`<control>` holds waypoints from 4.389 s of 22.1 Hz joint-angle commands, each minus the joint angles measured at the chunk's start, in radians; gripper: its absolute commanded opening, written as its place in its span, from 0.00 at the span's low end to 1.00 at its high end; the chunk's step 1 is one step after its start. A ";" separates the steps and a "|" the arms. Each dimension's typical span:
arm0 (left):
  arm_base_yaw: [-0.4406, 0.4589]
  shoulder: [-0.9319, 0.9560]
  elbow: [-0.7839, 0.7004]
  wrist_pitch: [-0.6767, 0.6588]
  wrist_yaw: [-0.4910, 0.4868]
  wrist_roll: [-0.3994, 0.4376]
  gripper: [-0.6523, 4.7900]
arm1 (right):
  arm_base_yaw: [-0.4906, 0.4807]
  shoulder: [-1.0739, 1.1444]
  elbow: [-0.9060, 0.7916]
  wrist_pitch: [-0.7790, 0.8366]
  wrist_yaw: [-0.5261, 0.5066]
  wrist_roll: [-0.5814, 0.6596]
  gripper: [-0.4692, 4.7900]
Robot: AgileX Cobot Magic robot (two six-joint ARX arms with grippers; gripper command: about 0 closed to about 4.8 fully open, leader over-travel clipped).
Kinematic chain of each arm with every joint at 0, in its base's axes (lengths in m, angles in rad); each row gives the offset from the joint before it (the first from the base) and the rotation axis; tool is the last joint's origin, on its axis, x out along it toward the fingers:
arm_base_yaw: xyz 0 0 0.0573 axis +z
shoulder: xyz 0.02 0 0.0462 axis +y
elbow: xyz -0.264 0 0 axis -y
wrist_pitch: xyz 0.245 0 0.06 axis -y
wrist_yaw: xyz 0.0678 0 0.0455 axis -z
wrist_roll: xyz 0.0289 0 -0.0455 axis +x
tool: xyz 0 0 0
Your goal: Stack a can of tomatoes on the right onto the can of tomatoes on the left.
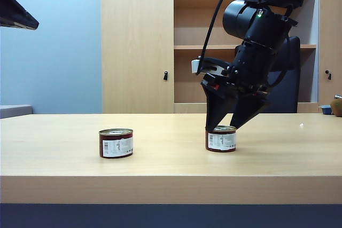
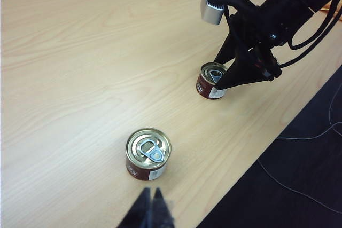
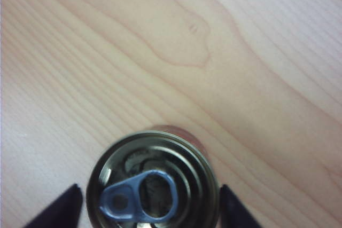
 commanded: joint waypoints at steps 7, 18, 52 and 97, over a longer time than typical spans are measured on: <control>0.000 -0.008 0.003 0.006 0.018 -0.062 0.11 | 0.004 0.024 0.006 0.005 -0.006 -0.003 0.65; 0.001 -0.026 0.013 0.022 -0.032 -0.085 0.11 | 0.099 0.023 0.166 -0.028 -0.047 0.002 0.65; 0.002 -0.185 0.013 0.022 -0.241 -0.046 0.11 | 0.345 -0.279 0.269 0.163 0.240 0.037 0.08; 0.097 -0.809 -0.600 0.164 -0.607 -0.291 0.11 | 0.203 -1.764 -0.865 0.232 0.430 0.263 0.09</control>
